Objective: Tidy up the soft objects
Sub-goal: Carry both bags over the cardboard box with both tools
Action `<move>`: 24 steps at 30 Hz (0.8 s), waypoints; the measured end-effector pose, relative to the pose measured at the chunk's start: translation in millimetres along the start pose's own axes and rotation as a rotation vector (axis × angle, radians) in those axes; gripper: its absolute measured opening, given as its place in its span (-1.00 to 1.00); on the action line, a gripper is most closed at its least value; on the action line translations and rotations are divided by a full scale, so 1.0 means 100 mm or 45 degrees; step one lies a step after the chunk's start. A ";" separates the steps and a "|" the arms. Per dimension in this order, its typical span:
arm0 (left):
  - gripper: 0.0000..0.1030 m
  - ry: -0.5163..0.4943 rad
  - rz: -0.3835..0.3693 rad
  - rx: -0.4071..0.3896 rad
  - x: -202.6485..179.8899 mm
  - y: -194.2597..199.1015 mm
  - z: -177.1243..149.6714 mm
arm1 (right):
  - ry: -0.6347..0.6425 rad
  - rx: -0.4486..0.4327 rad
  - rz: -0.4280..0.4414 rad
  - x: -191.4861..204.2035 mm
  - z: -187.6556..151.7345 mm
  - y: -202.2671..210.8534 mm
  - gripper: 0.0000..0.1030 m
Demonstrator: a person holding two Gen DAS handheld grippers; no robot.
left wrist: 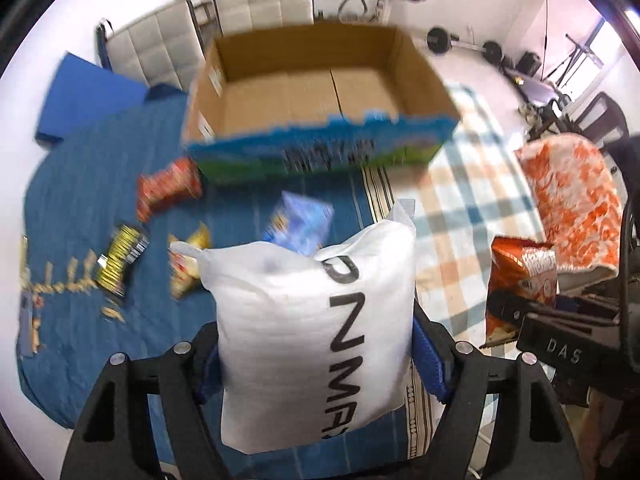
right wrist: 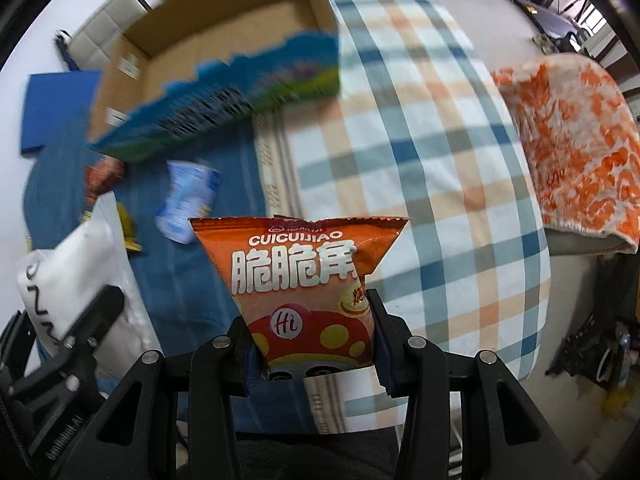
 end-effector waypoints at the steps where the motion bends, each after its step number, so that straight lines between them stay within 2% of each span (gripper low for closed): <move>1: 0.44 0.004 0.003 -0.019 -0.01 0.03 0.09 | 0.004 -0.024 0.013 0.06 -0.02 0.10 -0.10; 5: 0.44 0.013 0.001 -0.079 0.03 0.39 0.24 | 0.039 -0.074 0.065 0.27 0.00 0.26 -0.10; 13: 0.44 0.056 0.010 -0.160 0.12 0.69 0.64 | 0.156 -0.133 0.138 0.55 0.38 0.46 -0.10; 20: 0.44 0.104 -0.032 -0.172 0.11 0.65 1.30 | 0.219 -0.139 0.191 0.67 1.04 0.46 -0.10; 24: 0.45 0.128 -0.077 -0.135 0.13 0.44 1.79 | 0.242 -0.156 0.152 0.71 1.63 0.33 -0.10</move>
Point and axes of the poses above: each gripper's, at about its wrist camera, not at the fingertips, and y roughly against the way its jaws point, x to its left, z to its top, the point moved 4 cm from there along -y, roughly the way its jaws point, and after that the axes turned 2 degrees about x, right-handed, at the moved point
